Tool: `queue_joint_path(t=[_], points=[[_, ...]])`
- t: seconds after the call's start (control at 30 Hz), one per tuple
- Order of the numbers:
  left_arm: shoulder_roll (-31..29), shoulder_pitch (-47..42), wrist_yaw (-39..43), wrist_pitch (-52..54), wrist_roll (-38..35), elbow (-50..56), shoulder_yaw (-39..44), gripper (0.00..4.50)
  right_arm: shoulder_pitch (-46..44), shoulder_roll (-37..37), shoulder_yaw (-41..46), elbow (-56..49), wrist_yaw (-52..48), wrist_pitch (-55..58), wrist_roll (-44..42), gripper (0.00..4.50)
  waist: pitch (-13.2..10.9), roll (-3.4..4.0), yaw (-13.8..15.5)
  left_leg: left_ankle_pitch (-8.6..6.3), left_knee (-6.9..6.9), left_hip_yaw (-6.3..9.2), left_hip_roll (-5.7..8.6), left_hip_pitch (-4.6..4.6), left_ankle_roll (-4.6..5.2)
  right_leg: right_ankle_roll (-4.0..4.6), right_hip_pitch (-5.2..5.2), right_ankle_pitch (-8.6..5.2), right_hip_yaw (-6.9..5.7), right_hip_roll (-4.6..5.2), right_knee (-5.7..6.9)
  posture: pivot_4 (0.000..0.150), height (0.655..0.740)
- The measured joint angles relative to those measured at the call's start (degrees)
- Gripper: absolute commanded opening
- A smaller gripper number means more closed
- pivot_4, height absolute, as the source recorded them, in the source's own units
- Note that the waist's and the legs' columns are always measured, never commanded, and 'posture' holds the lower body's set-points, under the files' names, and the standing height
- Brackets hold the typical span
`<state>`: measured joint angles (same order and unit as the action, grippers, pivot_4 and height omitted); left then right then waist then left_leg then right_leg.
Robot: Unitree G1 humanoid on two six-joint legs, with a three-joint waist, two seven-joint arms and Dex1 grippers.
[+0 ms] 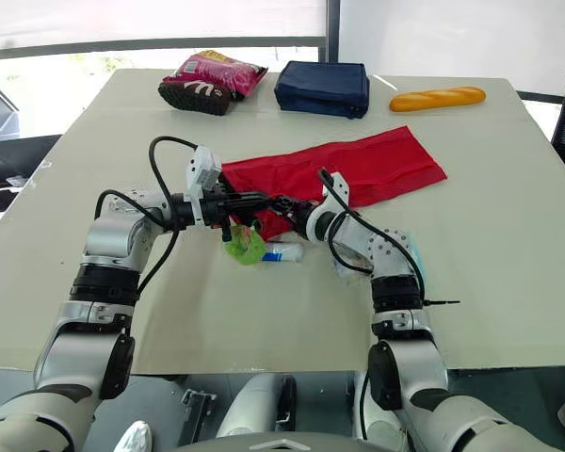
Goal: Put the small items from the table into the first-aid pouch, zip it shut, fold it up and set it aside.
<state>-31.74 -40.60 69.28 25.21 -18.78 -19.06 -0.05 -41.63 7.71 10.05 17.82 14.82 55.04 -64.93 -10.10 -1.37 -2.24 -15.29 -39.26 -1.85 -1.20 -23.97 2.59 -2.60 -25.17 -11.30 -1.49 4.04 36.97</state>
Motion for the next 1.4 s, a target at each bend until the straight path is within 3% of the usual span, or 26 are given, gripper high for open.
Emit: queue_joint_path(t=[0.33,0.47,0.67,0.97,1.4], points=[[-0.45,-0.63,-0.74,-2.95,2.07,-5.82,-0.68,0.0,3.69,-9.65,-8.27,-14.74,-11.29,12.05,4.68,4.14,-0.01,0.01,0.03,0.0,-0.02,-0.01,0.0,0.01,0.0,0.0,-0.04,0.0,0.02,-0.02,0.07,0.15,0.7164],[-0.59,-0.86,-0.6,-3.8,2.9,-7.03,-0.7,0.0,4.23,-12.08,-10.41,-17.69,-15.25,8.6,9.77,2.99,-0.01,0.01,0.1,0.0,-0.02,-0.03,0.04,0.0,0.0,-0.01,-0.04,0.0,0.04,0.0,0.04,0.15,0.7164],[-0.62,-1.93,0.24,-5.76,3.82,-9.24,-1.01,0.0,3.51,-20.66,-23.7,-23.83,-27.58,-6.06,27.96,0.07,-0.01,0.01,0.01,0.0,-0.02,-0.03,0.05,-0.02,0.0,-0.02,-0.07,-0.01,0.03,-0.03,0.04,0.15,0.7164],[-0.59,-2.37,0.89,-6.75,4.02,-9.77,-1.12,0.0,1.19,-17.37,-36.41,-16.04,-34.65,-13.9,44.23,0.02,0.0,0.0,0.07,0.01,-0.07,-0.04,0.04,-0.02,-0.01,-0.01,-0.07,-0.01,0.02,-0.02,0.07,0.15,0.7164],[-1.38,-1.95,1.38,-6.77,3.94,-8.81,-0.96,0.0,-6.04,-6.7,-31.9,5.8,-33.57,-27.89,54.94,0.02,-0.01,0.0,-0.01,0.04,-0.07,-0.03,0.05,-0.02,-0.07,0.0,-0.08,0.0,0.02,-0.01,0.08,0.15,0.7164]])
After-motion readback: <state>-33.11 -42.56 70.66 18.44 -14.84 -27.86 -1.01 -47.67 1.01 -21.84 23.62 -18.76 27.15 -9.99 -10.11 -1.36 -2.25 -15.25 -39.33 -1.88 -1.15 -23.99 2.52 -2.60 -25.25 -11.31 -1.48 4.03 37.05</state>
